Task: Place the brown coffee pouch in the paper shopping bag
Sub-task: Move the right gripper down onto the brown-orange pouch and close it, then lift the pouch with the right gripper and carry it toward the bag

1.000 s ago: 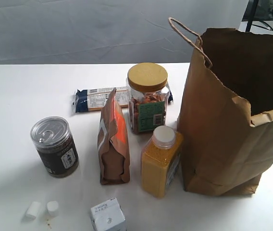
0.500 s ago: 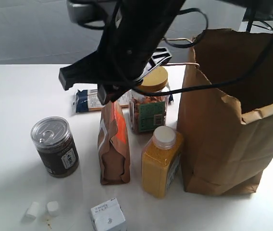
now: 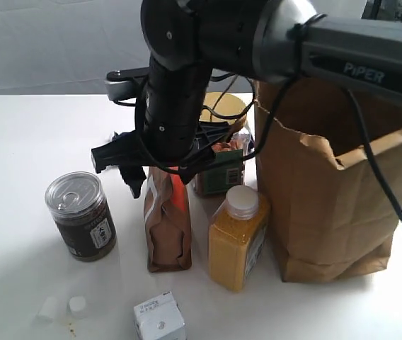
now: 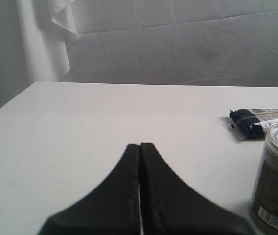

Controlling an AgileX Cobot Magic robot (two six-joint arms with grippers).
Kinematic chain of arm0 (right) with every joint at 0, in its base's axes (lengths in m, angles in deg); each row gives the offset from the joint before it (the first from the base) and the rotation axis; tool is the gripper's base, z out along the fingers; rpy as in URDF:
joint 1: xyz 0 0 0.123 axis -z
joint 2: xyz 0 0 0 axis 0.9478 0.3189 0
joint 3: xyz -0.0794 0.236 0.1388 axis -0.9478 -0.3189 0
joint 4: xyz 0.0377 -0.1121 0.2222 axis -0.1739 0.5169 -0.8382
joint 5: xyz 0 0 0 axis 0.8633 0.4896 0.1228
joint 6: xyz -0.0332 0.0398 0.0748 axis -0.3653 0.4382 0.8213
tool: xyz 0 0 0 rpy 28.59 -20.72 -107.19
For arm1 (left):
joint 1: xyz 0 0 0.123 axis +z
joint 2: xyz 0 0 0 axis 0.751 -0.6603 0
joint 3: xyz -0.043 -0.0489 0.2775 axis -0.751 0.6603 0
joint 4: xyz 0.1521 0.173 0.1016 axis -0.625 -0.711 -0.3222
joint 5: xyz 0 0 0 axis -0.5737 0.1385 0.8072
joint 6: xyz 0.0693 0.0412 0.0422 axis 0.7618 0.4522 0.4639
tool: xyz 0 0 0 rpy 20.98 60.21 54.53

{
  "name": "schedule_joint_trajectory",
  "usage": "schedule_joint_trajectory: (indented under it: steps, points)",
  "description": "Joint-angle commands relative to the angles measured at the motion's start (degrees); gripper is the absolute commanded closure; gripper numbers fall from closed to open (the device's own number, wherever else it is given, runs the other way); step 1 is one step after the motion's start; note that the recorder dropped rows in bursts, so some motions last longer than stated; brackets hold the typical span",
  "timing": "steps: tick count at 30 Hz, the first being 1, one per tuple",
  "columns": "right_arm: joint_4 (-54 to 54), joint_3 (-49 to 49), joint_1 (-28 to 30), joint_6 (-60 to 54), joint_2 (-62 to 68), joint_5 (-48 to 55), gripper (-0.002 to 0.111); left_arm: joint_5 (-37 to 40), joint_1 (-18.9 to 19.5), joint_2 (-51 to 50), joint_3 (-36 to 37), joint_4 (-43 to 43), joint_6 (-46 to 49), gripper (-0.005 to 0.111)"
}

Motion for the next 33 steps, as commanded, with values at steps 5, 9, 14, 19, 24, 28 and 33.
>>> schedule_joint_trajectory:
  steps: [5, 9, 14, 19, 24, 28, 33]
  points:
    - [1.9, 0.4, 0.0, 3.6, 3.6, -3.5, 0.063, -0.2, 0.2, 0.2, 0.2, -0.2, -0.2, 0.107]
    - [3.3, 0.4, 0.0, 5.4, 3.6, -3.1, 0.099, -0.2, 0.2, 0.2, 0.2, -0.2, -0.2, 0.107]
    - [3.8, 0.4, 0.0, 5.4, 1.4, -3.5, 0.108, -0.2, 0.2, 0.2, 0.2, -0.2, -0.2, 0.107]
    - [3.9, 0.4, 0.0, 4.9, -2.5, -3.7, 0.108, -0.2, 0.2, 0.2, 0.2, -0.2, -0.2, 0.107]
    - [4.0, 0.4, 0.0, 4.5, -7.7, -3.7, 0.108, -0.2, 0.2, 0.2, 0.2, -0.2, -0.2, 0.107]
    - [4.2, 0.4, 0.0, 4.3, -11.3, -3.6, 0.108, -0.2, 0.2, 0.2, 0.2, -0.2, -0.2, 0.107]
    - [6.4, 0.4, 0.0, 4.3, -15.9, -3.4, 0.108, -0.2, 0.2, 0.2, 0.2, -0.2, -0.2, 0.107]
